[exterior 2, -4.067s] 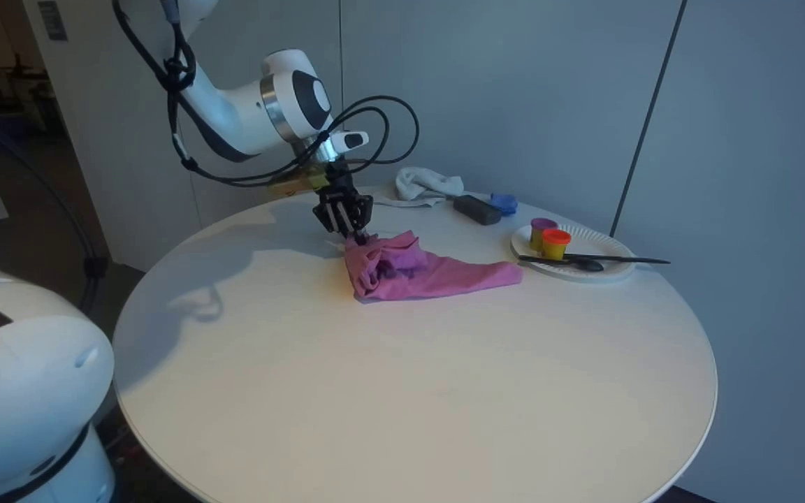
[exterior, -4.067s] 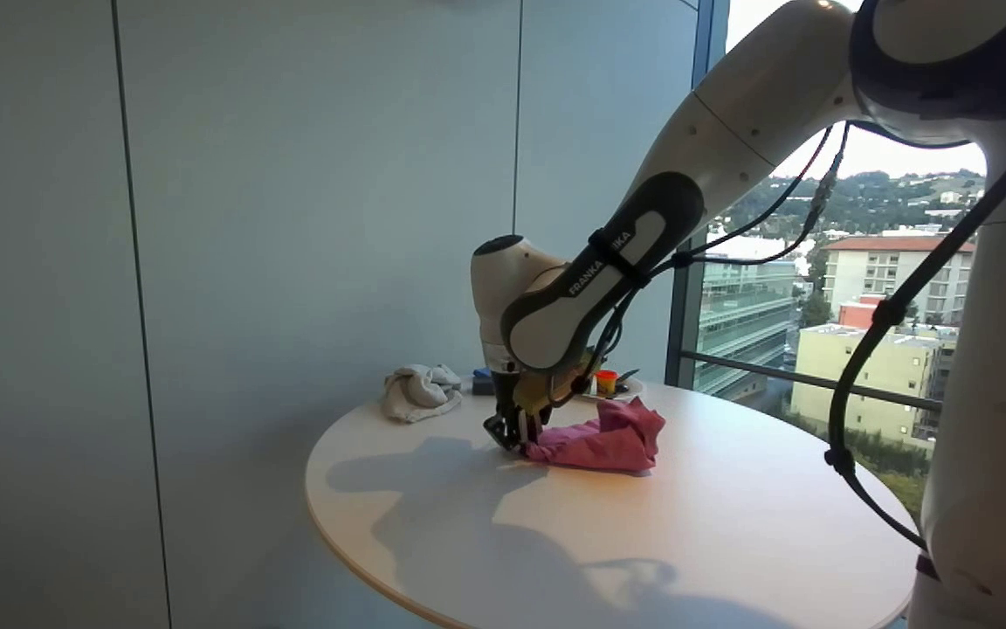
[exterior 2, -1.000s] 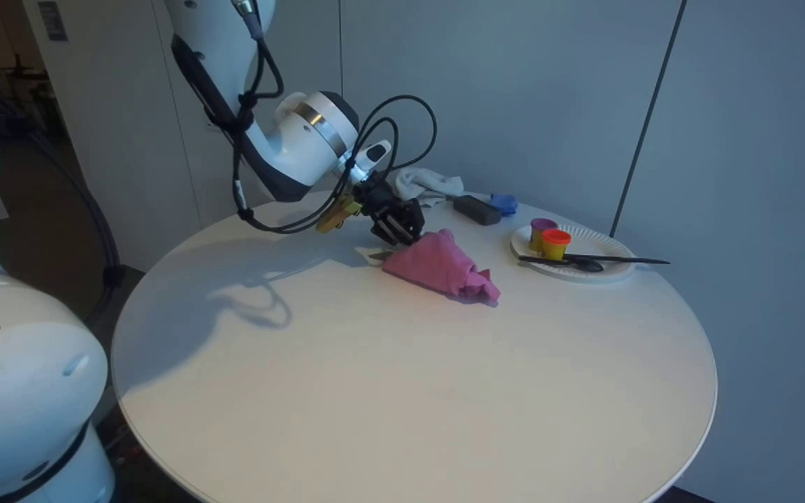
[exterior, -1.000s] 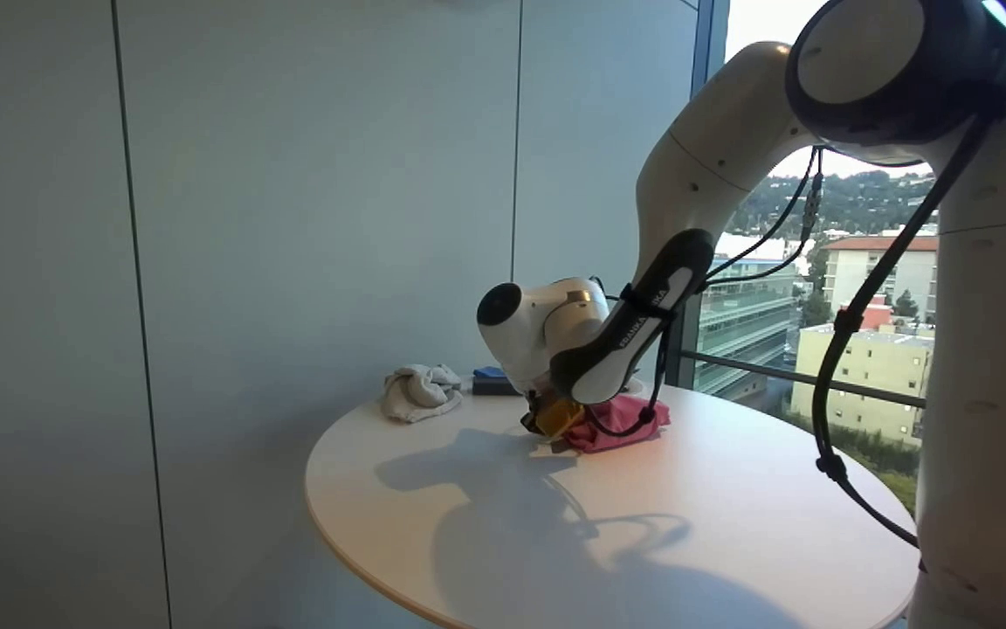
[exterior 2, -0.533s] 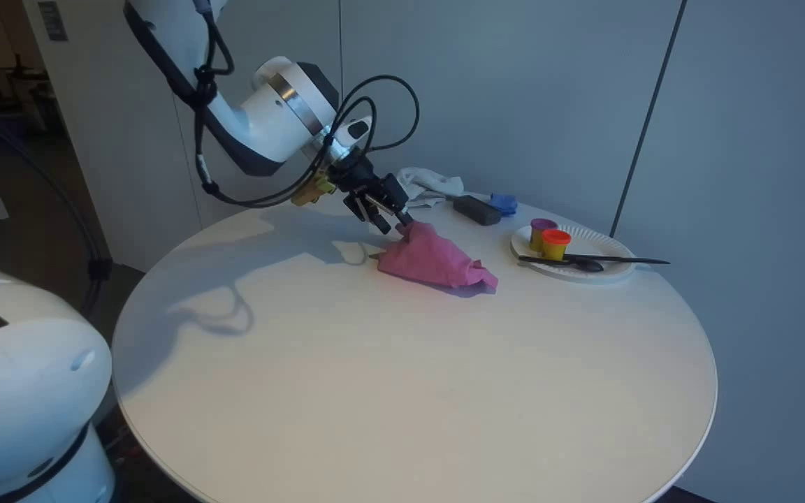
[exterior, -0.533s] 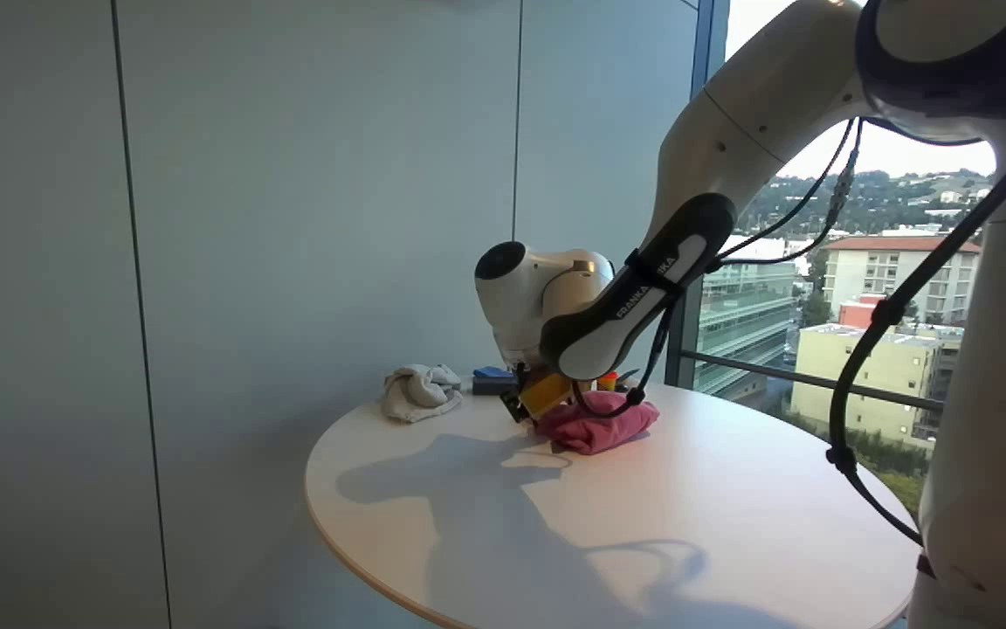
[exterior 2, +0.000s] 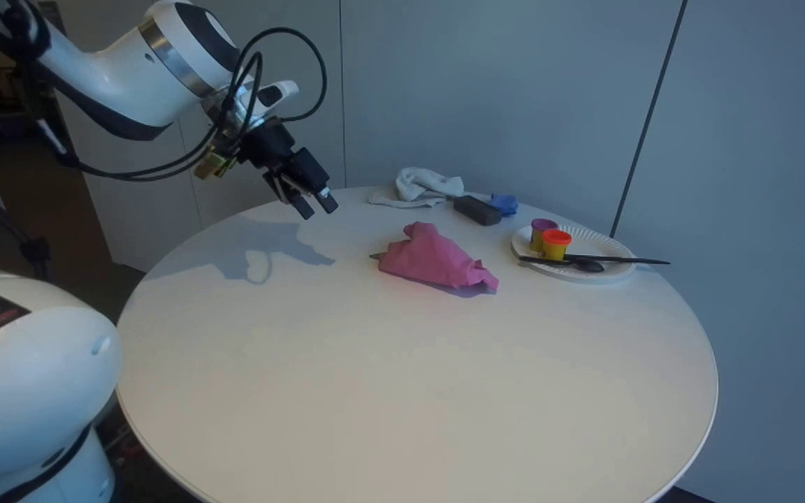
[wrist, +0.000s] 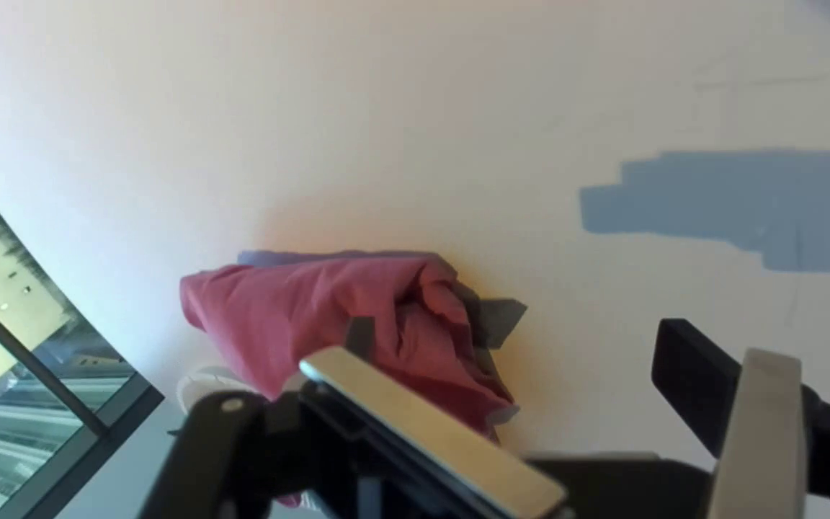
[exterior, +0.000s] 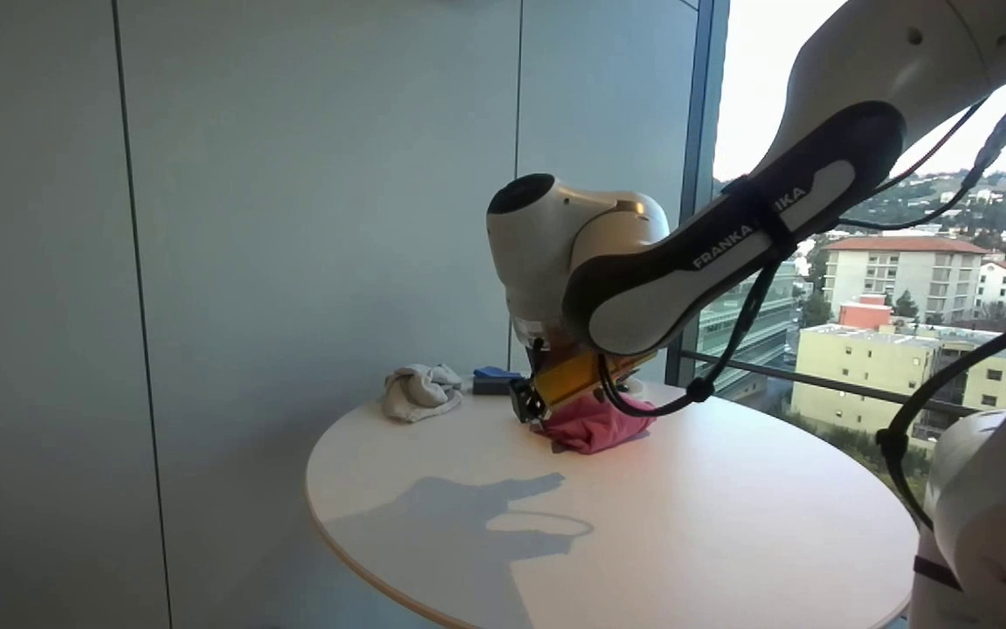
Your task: Fold the pink shirt
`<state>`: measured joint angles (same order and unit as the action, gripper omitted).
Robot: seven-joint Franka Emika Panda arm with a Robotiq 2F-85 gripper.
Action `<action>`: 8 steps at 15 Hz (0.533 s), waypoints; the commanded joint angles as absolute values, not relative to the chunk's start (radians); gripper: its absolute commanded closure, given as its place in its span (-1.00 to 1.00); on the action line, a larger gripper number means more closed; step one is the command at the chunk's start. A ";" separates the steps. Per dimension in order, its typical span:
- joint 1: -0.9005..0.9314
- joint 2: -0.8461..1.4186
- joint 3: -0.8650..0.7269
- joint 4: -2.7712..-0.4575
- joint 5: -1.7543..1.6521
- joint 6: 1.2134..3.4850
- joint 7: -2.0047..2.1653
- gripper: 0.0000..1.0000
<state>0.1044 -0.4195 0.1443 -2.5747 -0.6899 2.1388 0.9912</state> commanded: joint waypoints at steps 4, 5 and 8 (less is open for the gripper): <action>0.056 -0.517 0.216 -2.626 -0.472 1.922 1.132 -1.00; 0.047 -0.516 0.217 -2.626 -0.461 1.884 1.159 -1.00; 0.025 -0.516 0.209 -2.631 -0.411 1.794 1.244 -1.00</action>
<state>0.0575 -0.4890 0.1965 -2.6221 -0.4583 1.8667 1.1651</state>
